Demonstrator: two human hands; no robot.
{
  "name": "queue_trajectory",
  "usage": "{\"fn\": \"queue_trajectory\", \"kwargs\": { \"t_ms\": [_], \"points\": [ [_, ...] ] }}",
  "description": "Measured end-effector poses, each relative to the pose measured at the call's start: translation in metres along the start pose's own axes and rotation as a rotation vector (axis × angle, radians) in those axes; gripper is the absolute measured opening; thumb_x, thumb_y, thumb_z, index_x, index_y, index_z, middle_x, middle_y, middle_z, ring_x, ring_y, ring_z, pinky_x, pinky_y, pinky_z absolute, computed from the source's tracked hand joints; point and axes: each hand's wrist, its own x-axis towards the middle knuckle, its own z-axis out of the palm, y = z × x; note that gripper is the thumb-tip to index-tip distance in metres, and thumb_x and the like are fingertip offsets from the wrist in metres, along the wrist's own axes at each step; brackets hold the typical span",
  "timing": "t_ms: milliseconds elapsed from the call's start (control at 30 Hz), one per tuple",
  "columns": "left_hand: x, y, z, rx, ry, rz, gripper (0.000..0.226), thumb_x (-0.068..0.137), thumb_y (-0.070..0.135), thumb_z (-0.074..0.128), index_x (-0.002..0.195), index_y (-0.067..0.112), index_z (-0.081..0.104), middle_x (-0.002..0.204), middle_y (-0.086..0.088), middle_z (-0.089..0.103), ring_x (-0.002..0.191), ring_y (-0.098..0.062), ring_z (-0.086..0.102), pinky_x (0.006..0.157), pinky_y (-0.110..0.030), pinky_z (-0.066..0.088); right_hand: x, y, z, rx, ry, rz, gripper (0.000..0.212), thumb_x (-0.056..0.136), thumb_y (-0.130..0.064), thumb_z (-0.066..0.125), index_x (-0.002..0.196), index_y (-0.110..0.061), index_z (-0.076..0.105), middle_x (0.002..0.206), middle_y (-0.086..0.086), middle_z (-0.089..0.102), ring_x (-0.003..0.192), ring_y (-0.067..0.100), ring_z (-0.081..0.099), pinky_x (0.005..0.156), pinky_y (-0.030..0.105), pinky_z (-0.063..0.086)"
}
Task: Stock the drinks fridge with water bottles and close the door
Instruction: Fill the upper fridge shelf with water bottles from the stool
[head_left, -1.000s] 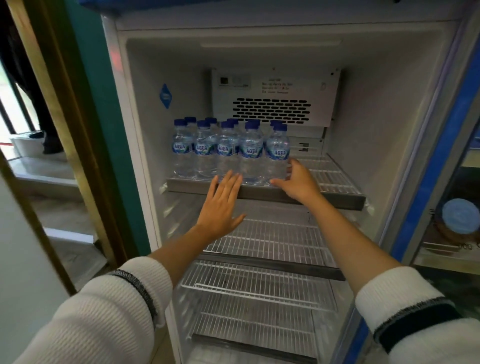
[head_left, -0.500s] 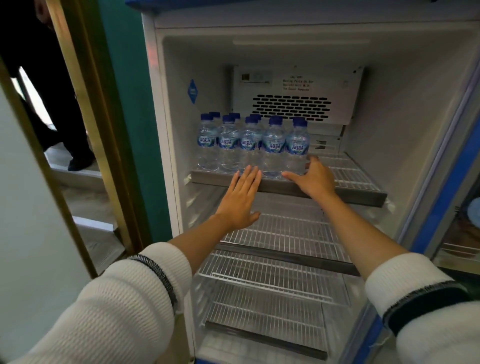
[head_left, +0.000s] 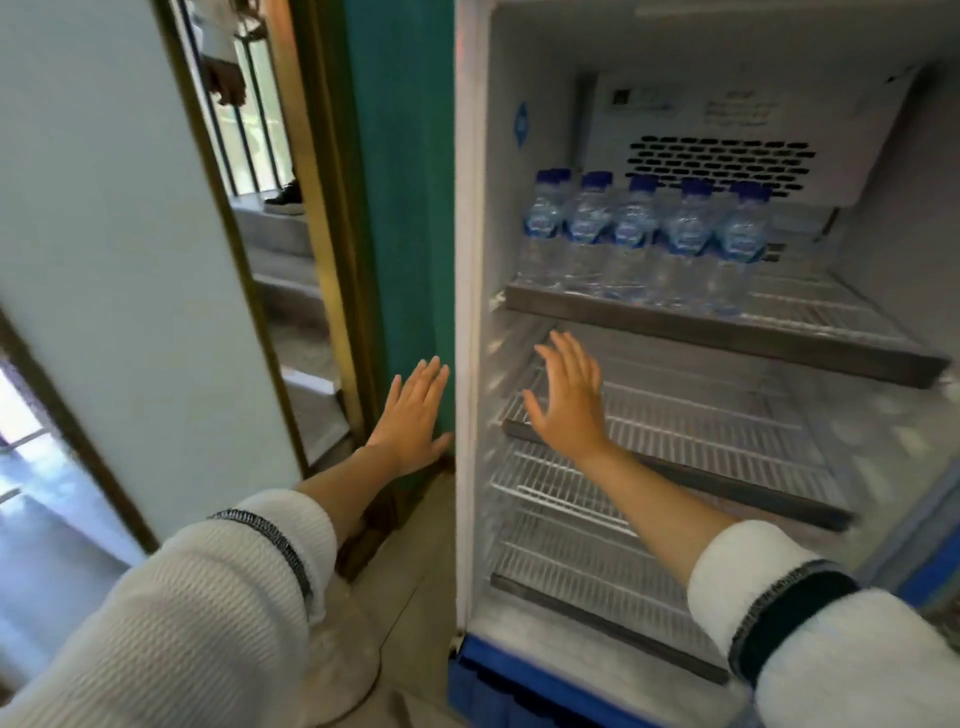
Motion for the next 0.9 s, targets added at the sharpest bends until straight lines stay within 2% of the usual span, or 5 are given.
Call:
{"fn": "queue_trajectory", "kwargs": {
  "t_ms": [200, 433, 733, 900],
  "points": [
    [-0.094, -0.091, 0.013, -0.032, -0.095, -0.228, 0.085, 0.09, 0.038, 0.06, 0.154, 0.017, 0.009, 0.162, -0.004, 0.004, 0.149, -0.022, 0.002, 0.121, -0.047, 0.001, -0.024, -0.072, 0.076, 0.116, -0.289, -0.016, 0.055, 0.085, -0.023, 0.064, 0.135, -0.005, 0.048, 0.142, 0.014, 0.046, 0.135, 0.032, 0.04, 0.113, 0.046, 0.029],
    [-0.203, -0.157, 0.035, -0.058, -0.235, -0.461, 0.083, 0.09, 0.033, 0.062, 0.154, 0.015, 0.012, 0.161, -0.006, 0.009, 0.147, -0.025, 0.01, 0.12, -0.045, 0.005, -0.065, -0.139, 0.141, 0.171, -0.571, 0.011, 0.056, 0.092, -0.031, 0.058, 0.142, -0.016, 0.037, 0.144, 0.004, 0.044, 0.135, 0.022, 0.038, 0.112, 0.038, 0.029],
    [-0.296, -0.172, 0.076, -0.13, -0.326, -0.702, 0.078, 0.087, 0.038, 0.063, 0.151, 0.016, 0.023, 0.157, -0.006, 0.025, 0.144, -0.025, 0.024, 0.119, -0.045, 0.017, -0.12, -0.189, 0.206, 0.154, -0.976, -0.011, 0.064, 0.094, -0.031, 0.058, 0.148, -0.015, 0.027, 0.152, 0.005, 0.034, 0.14, 0.024, 0.032, 0.112, 0.041, 0.026],
    [-0.327, -0.175, 0.108, -0.243, -0.385, -0.895, 0.079, 0.085, 0.038, 0.066, 0.15, 0.014, 0.026, 0.153, -0.007, 0.033, 0.14, -0.027, 0.031, 0.115, -0.043, 0.028, -0.144, -0.201, 0.247, 0.191, -1.155, 0.069, 0.069, 0.092, -0.031, 0.06, 0.149, -0.018, 0.023, 0.152, 0.006, 0.033, 0.135, 0.026, 0.038, 0.105, 0.04, 0.038]
  ]
}}
